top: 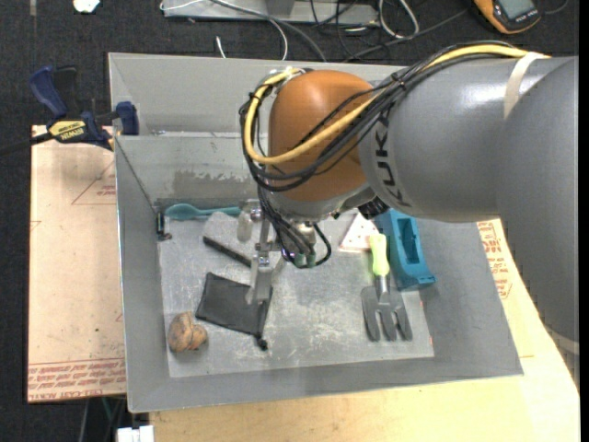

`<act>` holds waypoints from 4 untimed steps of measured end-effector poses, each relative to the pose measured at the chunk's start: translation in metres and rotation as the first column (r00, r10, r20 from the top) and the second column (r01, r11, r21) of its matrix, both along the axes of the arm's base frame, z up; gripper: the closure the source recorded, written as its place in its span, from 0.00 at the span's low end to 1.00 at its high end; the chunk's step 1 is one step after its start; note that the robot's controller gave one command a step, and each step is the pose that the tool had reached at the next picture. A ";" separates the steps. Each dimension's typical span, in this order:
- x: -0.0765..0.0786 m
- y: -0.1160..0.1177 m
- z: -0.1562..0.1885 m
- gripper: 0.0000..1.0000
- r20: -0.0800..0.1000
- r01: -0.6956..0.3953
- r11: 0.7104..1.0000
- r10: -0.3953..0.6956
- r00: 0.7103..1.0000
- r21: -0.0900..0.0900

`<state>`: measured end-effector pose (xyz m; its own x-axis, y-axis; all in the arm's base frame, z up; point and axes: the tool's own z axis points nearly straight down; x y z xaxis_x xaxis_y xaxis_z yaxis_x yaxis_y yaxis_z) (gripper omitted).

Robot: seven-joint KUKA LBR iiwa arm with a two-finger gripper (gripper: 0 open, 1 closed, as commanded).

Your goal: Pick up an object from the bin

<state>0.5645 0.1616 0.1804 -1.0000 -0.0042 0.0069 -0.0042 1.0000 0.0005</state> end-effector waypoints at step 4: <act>-0.016 0.014 -0.104 0.00 0.010 0.065 0.998 -0.065 0.998 0.005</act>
Offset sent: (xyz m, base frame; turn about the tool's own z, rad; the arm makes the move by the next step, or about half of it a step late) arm 0.0111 0.0168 -0.0845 0.0210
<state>0.5488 0.1753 0.0763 -0.9981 0.0612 -0.0035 0.0612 0.9981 0.0052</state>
